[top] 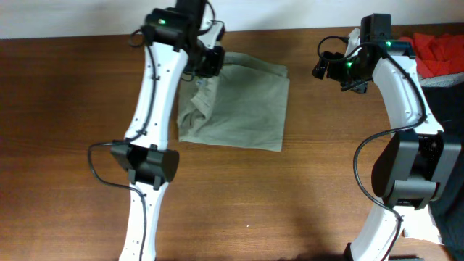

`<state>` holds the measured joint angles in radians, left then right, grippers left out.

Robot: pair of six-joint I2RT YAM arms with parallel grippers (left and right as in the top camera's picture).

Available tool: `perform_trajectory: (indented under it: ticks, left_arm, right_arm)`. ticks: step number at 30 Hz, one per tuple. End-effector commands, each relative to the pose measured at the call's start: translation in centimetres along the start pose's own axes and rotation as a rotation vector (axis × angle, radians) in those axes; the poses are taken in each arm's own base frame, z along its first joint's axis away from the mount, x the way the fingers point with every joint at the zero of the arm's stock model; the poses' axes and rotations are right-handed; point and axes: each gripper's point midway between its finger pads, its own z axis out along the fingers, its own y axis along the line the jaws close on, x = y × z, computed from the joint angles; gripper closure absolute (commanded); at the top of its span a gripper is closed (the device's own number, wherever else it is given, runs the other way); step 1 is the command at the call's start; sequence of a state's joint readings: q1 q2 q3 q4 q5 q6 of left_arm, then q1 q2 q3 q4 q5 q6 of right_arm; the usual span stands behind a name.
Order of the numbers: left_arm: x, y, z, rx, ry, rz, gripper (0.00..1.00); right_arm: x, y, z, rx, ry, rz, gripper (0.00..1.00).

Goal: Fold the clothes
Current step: 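Lift the left end with the left gripper and fold it over toward the right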

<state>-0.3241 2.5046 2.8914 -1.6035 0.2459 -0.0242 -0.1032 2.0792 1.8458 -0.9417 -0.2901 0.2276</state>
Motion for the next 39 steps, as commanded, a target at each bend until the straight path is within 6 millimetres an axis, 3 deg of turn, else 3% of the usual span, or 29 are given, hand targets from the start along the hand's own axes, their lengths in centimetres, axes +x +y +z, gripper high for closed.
perform_trajectory:
  ticks: [1, 4, 7, 9, 12, 15, 18, 20, 22, 28, 34, 39]
  left_arm:
    - [-0.4, -2.3, -0.2, 0.010, -0.025, 0.042, 1.00]
    - [-0.2, -2.3, 0.3, -0.040, -0.016, 0.058, 1.00]
    - [-0.4, 1.4, -1.4, -0.248, -0.045, -0.018, 1.00]
    - [0.3, 4.7, -4.6, -0.374, -0.057, -0.077, 1.00]
    - [1.3, 7.5, -7.8, -0.398, -0.069, -0.151, 1.00]
    - [1.7, 11.9, -12.0, -0.474, -0.131, -0.238, 1.00]
    - [2.2, 13.5, -14.4, -0.519, -0.169, -0.272, 1.00]
    - [2.7, 14.8, -17.1, -0.618, -0.205, -0.288, 1.00]
    - [2.7, 14.2, -18.1, -0.623, -0.226, -0.273, 1.00]
    - [2.1, 11.5, -16.0, -0.592, -0.193, -0.211, 1.00]
    - [1.5, 7.7, -8.6, -0.452, -0.070, -0.131, 1.00]
    - [0.6, 4.5, -4.0, -0.384, -0.036, -0.058, 1.00]
  right_arm:
    - [0.0, -0.1, 0.1, -0.004, 0.003, -0.007, 0.02]
    - [-0.1, -0.1, 0.1, -0.004, 0.003, -0.007, 0.01]
    - [-0.1, -0.1, 0.1, -0.004, 0.002, -0.007, 0.01]
    - [0.0, -0.1, 0.1, -0.004, 0.003, -0.007, 0.01]
    - [0.0, -0.1, 0.1, -0.004, 0.003, -0.007, 0.01]
    - [-0.1, -0.1, 0.1, -0.004, 0.002, -0.007, 0.01]
    - [0.0, -0.1, 0.1, -0.004, 0.003, -0.007, 0.01]
    - [0.0, -0.1, 0.1, -0.004, 0.003, -0.007, 0.01]
    - [0.0, -0.1, 0.1, -0.004, 0.003, -0.007, 0.01]
    - [0.0, -0.1, 0.1, -0.004, 0.003, -0.007, 0.01]
    - [0.0, -0.1, 0.1, -0.004, 0.003, -0.007, 0.01]
    - [-0.1, -0.1, 0.1, -0.004, 0.003, -0.007, 0.01]
